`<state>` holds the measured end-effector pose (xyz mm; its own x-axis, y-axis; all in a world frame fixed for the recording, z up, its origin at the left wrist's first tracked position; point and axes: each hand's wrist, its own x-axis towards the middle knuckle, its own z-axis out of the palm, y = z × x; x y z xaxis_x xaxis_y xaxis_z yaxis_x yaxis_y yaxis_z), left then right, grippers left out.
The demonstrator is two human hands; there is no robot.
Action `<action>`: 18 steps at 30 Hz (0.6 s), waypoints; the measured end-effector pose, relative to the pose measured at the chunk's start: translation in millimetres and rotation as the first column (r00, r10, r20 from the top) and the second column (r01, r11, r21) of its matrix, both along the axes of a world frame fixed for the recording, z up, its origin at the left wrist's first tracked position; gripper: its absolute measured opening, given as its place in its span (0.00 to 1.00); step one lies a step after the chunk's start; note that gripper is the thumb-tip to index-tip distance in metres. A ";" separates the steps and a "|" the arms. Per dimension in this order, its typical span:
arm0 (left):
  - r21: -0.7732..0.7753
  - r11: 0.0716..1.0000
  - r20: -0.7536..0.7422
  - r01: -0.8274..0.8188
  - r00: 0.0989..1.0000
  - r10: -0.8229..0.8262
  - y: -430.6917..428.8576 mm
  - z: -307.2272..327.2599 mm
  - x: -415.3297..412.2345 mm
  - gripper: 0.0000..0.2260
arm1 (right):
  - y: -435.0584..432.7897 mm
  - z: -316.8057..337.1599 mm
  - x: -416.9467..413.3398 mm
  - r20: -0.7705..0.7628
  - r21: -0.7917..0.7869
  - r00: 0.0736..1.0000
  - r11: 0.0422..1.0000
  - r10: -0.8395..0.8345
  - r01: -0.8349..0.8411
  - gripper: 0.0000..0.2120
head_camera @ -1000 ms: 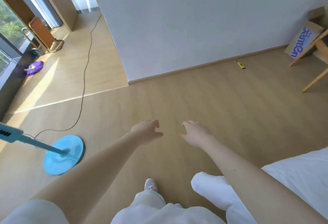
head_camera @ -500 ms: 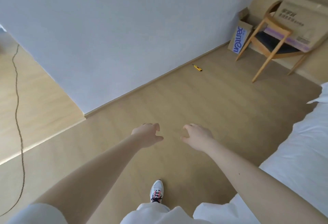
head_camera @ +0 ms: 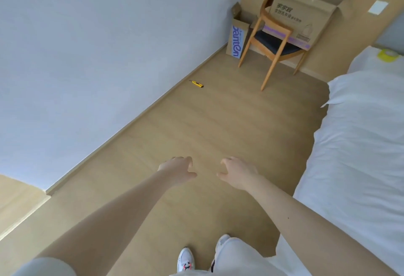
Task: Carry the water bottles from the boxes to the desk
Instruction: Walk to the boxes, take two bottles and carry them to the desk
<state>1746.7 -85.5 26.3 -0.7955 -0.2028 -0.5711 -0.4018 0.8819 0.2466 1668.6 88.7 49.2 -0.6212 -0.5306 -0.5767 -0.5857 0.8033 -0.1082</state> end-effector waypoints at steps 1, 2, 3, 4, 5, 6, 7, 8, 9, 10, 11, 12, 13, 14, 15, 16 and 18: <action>-0.001 1.000 -0.001 0.016 1.000 -0.016 0.9 0.3 -12.7 0.20 | 1.6 -0.6 -9.6 0.001 -0.004 1.000 1.000 -0.020 0.020 0.25; -0.003 1.000 -0.005 0.030 1.000 -0.030 1.8 0.5 -25.9 0.20 | 3.3 -1.7 -20.3 -0.001 -0.010 0.999 0.999 -0.039 0.039 0.25; -0.006 0.999 -0.006 0.042 0.999 -0.042 2.4 0.5 -39.7 0.20 | 4.7 -3.3 -31.8 -0.004 -0.016 0.998 0.998 -0.057 0.057 0.24; -0.010 0.998 -0.004 0.055 0.998 -0.055 3.1 0.4 -53.9 0.20 | 6.2 -5.0 -44.2 -0.006 -0.022 0.997 0.997 -0.072 0.072 0.24; -0.016 0.997 0.001 0.069 0.998 -0.069 4.0 0.1 -68.7 0.20 | 8.1 -6.9 -57.5 -0.006 -0.030 0.996 0.996 -0.087 0.087 0.23; -0.023 0.996 0.006 0.082 0.997 -0.082 5.1 0.3 -84.0 0.20 | 10.2 -8.6 -71.7 -0.006 -0.039 0.995 0.994 -0.099 0.099 0.23; -0.030 0.995 0.012 0.090 0.996 -0.090 6.1 1.6 -99.9 0.20 | 11.9 -9.5 -86.6 -0.006 -0.048 0.994 0.993 -0.112 0.112 0.23; -0.036 0.994 0.019 0.099 0.995 -0.098 7.8 3.8 -116.9 0.19 | 14.3 -9.3 -102.3 -0.002 -0.055 0.992 0.990 -0.128 0.127 0.23; -0.044 0.993 0.025 0.109 0.994 -0.108 9.9 6.6 -135.3 0.19 | 17.2 -8.1 -118.9 0.003 -0.063 0.990 0.988 -0.144 0.144 0.23; -0.056 0.991 0.026 0.123 0.992 -0.122 12.7 9.7 -154.2 0.19 | 20.5 -7.0 -136.2 0.004 -0.073 0.988 0.985 -0.157 0.157 0.23; -0.068 0.988 0.024 0.140 0.990 -0.139 16.2 12.7 -173.2 0.20 | 24.3 -5.5 -153.5 0.004 -0.085 0.986 0.982 -0.168 0.167 0.23; -0.079 0.984 0.017 0.156 0.988 -0.156 20.0 15.5 -192.5 0.20 | 28.5 -3.7 -171.1 0.005 -0.096 0.983 0.979 -0.182 0.182 0.24; -0.088 0.981 0.010 0.170 0.985 -0.170 24.5 17.8 -211.6 0.20 | 33.0 -2.0 -188.4 0.006 -0.105 0.980 0.974 -0.201 0.201 0.24; -0.094 0.979 0.005 0.182 0.983 -0.182 29.4 20.3 -229.6 0.20 | 37.6 -0.2 -204.6 0.006 -0.112 0.975 0.969 -0.220 0.220 0.24; -0.098 0.976 0.005 0.192 0.981 -0.193 34.8 22.6 -246.4 0.20 | 42.6 1.1 -219.4 0.009 -0.116 0.972 0.965 -0.237 0.236 0.24; -0.101 0.975 0.008 0.200 0.980 -0.200 39.9 24.5 -262.1 0.20 | 47.5 2.0 -233.6 0.014 -0.118 0.968 0.961 -0.250 0.250 0.25; -0.104 0.973 0.008 0.207 0.978 -0.207 48.5 27.7 -293.0 0.19 | 56.5 2.9 -262.0 0.015 -0.126 0.963 0.955 -0.270 0.270 0.25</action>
<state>1453.6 -37.0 54.0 -0.8282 -0.0914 -0.5530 -0.2074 0.9666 0.1509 1406.6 145.2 52.1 -0.7526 -0.4107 -0.5146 -0.3489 0.9116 -0.2174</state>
